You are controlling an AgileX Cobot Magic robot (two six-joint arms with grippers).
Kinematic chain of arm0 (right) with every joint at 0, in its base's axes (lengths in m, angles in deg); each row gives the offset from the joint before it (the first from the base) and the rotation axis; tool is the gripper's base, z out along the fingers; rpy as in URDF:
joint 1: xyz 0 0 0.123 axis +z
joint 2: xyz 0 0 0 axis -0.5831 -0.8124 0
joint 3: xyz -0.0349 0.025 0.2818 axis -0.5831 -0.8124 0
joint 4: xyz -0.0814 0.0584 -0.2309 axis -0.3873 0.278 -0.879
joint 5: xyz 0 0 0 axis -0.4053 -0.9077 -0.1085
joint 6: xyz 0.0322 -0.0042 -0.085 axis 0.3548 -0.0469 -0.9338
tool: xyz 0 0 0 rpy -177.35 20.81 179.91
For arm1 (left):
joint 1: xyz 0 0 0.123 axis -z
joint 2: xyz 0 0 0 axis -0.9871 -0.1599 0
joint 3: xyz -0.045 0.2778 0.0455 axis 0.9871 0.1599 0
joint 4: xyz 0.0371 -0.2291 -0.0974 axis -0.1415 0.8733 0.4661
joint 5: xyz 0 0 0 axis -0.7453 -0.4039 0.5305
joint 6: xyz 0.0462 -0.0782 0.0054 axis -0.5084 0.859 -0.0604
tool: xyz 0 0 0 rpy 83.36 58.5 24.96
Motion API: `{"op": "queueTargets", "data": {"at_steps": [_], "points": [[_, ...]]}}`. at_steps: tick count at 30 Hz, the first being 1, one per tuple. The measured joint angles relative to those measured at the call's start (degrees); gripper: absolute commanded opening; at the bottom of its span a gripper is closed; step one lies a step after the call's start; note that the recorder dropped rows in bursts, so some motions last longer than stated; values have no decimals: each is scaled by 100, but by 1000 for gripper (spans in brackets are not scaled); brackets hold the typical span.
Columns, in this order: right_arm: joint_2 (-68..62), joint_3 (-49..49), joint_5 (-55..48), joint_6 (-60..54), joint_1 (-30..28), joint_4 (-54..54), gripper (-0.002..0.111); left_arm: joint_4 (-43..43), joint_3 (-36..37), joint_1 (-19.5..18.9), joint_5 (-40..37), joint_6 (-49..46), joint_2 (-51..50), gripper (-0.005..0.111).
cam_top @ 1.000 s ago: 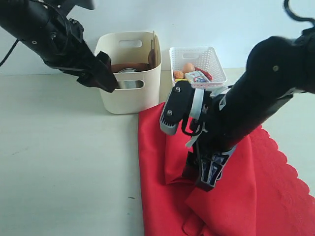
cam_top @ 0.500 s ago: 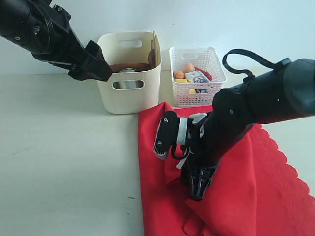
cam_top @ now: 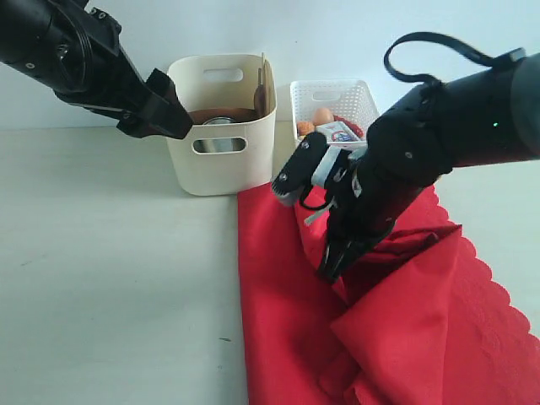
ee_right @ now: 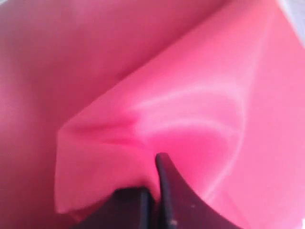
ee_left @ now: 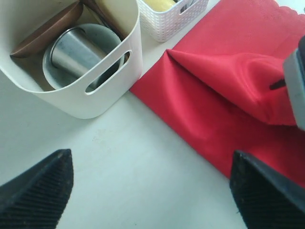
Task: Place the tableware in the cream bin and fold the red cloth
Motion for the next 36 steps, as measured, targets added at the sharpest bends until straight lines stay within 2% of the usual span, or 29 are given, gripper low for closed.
{"op": "queueTargets", "data": {"at_steps": [9,21,23,26,31,34,36], "points": [[237,0,99,1408,-924,-270,0,176,0,0,0,-12,0,85],[237,0,1337,2532,-1993,-37,0,278,0,0,0,-24,0,85],[223,0,1539,2571,-2159,123,3,320,0,0,0,-39,0,85],[85,0,1756,2594,-2364,241,19,362,0,0,0,-72,0,85],[-443,0,1909,2611,-2713,388,59,397,0,0,0,-87,0,85],[-644,0,1953,2621,-2892,408,70,448,0,0,0,-150,0,85],[-655,0,1953,2621,-3006,408,71,537,0,0,0,-192,0,85]]}}
